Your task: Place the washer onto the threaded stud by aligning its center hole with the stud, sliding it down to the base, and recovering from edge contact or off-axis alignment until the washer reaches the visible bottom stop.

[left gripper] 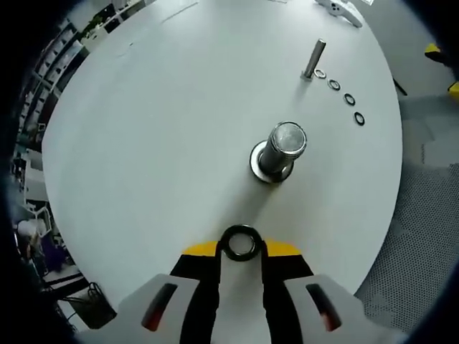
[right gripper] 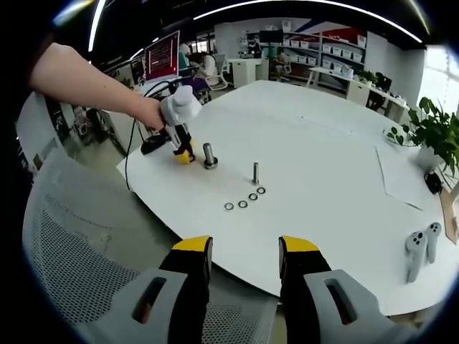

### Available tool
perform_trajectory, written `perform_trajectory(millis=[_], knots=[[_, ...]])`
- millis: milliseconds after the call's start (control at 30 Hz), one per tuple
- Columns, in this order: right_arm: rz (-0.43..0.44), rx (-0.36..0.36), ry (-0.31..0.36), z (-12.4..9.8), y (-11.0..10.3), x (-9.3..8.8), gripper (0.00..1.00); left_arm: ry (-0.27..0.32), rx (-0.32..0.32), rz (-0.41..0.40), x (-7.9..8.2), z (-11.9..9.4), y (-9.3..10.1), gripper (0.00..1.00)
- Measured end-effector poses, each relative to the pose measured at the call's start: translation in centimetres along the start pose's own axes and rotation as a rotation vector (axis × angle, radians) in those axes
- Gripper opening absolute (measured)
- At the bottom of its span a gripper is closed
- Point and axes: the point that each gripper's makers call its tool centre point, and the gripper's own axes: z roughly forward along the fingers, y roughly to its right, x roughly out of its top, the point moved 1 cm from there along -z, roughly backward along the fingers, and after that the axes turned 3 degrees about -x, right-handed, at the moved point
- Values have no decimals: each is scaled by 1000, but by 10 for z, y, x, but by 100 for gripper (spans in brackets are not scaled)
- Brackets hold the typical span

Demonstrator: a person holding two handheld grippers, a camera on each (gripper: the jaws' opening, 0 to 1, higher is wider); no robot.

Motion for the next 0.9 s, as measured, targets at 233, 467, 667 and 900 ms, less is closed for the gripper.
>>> perform_trajectory(millis=[233,467,667,900], knots=[[-2,0,-2,0,0,0,39,23,-16,1,6,-10,5,19],[-4,2,-4,0,0,0,39,59,-20,5,17,-27,1,19],[-6,3,-4,1,-1,-1,39,97,-25,28,34,-46,2,19],[-5,3,-1,0,-1,0,39,101,-25,82,48,-64,4,19]])
